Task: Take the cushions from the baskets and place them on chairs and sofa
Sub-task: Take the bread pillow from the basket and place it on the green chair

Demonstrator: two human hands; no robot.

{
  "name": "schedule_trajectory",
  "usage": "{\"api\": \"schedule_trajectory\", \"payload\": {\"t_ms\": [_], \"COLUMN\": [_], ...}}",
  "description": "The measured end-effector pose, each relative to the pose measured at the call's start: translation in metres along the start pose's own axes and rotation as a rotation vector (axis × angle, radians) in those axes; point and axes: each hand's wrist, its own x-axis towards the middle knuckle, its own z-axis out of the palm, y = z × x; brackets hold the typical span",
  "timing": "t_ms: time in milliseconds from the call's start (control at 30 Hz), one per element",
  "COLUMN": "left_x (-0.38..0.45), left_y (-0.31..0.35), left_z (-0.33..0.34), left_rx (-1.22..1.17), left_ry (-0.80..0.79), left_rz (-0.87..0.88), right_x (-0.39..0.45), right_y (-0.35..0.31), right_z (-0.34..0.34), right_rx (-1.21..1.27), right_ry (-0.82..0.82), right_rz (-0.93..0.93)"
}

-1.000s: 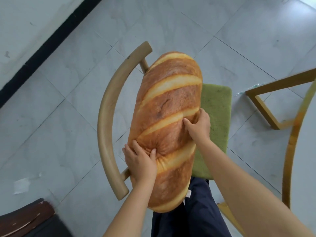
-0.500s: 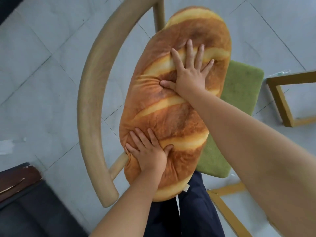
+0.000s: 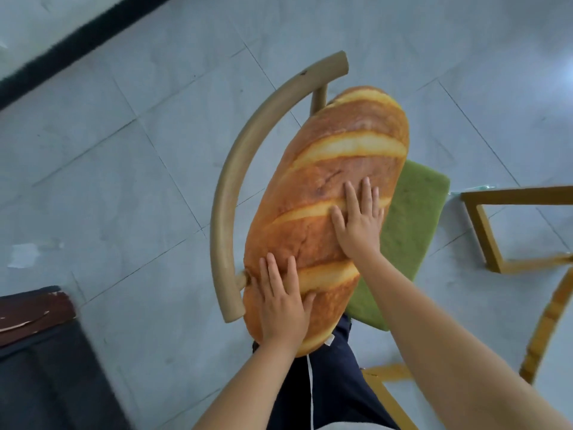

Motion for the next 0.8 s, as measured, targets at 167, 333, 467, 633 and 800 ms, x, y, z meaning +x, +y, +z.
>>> {"api": "schedule_trajectory", "payload": {"t_ms": [167,333,467,633,800], "left_x": [-0.036,-0.018,0.009,-0.019,-0.066], "left_y": [-0.019,-0.027,-0.022,-0.028,-0.042], "left_z": [0.011,0.031,0.033,-0.005,-0.051], "left_rx": [0.052,0.098,0.122,0.040,-0.331], "left_ry": [-0.079,-0.342,-0.625,-0.544,-0.134], "left_rz": [0.089,0.051,0.057,0.114,0.167], "right_x": [-0.034,-0.004,0.014,-0.013,-0.070], "right_y": [0.009,0.020,0.022,0.018,0.001], "right_z": [0.016,0.028,0.036,0.017,-0.013], "right_rx": [0.006,-0.185,-0.209,-0.082,0.146], "right_ry": [-0.114,-0.351,-0.430,-0.287,-0.121], "right_rz": [0.074,0.117,0.106,0.048,0.032]}}
